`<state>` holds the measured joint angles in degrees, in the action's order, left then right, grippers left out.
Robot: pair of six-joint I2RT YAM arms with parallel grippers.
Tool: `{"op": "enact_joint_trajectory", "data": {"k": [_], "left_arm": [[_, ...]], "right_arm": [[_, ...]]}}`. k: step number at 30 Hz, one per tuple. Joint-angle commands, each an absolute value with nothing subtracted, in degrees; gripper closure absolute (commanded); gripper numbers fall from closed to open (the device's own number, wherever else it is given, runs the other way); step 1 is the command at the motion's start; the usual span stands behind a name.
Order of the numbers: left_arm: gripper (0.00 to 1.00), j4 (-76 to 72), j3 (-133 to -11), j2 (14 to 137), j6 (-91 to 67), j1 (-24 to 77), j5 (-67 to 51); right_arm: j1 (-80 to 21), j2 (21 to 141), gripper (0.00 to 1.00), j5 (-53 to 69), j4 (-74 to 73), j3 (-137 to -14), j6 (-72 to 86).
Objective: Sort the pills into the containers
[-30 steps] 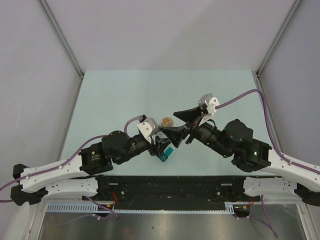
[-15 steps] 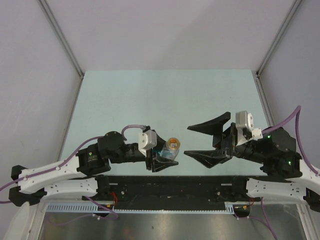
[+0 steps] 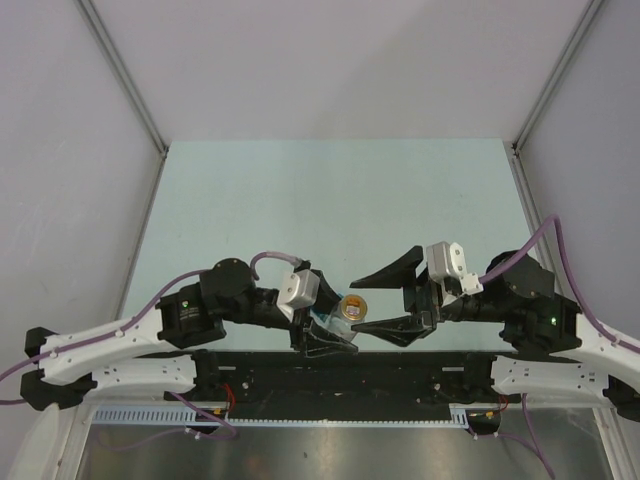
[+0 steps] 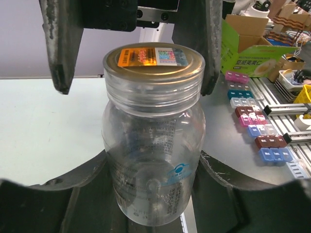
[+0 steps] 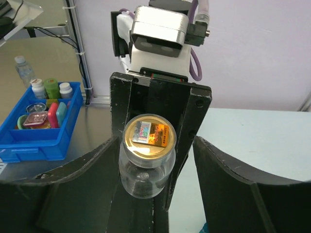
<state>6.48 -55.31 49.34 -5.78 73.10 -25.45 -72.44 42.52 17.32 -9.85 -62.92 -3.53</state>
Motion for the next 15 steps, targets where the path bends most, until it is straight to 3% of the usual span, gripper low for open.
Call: {"op": "enact_joint_trajectory", "data": {"k": [1, 15], "left_arm": [[0.99, 3.7, -57.9, 49.7, -5.3, 73.2, -28.2], [1.0, 3.4, -57.9, 50.0, -4.7, 73.1, -28.5]], "right_arm": [[-72.2, 42.5, 0.35, 20.3, -5.7, -62.8, -3.5], [-72.1, 45.0, 0.44, 24.5, -2.9, -62.6, -0.3]]}}
